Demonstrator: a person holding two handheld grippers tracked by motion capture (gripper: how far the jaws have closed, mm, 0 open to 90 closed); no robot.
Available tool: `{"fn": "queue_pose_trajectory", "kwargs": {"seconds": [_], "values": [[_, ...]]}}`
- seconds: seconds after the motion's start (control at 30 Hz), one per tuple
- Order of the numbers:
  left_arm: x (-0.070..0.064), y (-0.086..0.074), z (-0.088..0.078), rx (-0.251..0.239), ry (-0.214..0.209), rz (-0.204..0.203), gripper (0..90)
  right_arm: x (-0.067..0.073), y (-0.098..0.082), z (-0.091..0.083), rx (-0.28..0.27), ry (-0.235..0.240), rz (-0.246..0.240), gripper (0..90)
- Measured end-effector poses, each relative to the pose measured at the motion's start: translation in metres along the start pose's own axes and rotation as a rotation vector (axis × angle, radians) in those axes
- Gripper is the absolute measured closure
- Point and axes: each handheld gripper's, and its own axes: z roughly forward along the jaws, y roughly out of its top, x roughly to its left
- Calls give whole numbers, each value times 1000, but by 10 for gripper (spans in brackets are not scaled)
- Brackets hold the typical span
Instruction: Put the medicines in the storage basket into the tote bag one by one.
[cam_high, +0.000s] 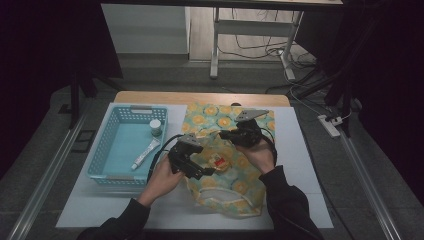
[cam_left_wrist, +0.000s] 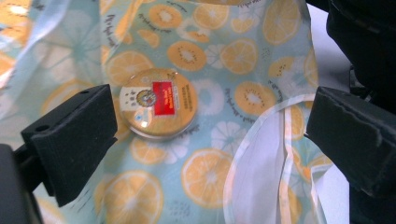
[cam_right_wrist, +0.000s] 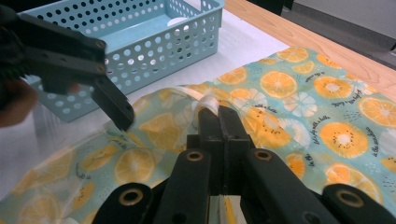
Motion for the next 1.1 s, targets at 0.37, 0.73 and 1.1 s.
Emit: {"fn": "queue_pose_trajectory", "kwargs": {"seconds": [0.37, 0.73, 1.1], "values": [[6, -11, -30, -16, 39, -18, 24, -1, -1, 1, 11, -4, -3, 900], [28, -26, -66, -6, 154, -58, 23, -1, 0, 1, 49, 8, 7, 900], [54, -44, -103, -60, 269, -134, 20, -2, 1, 1, 90, 1, 13, 900]]}}
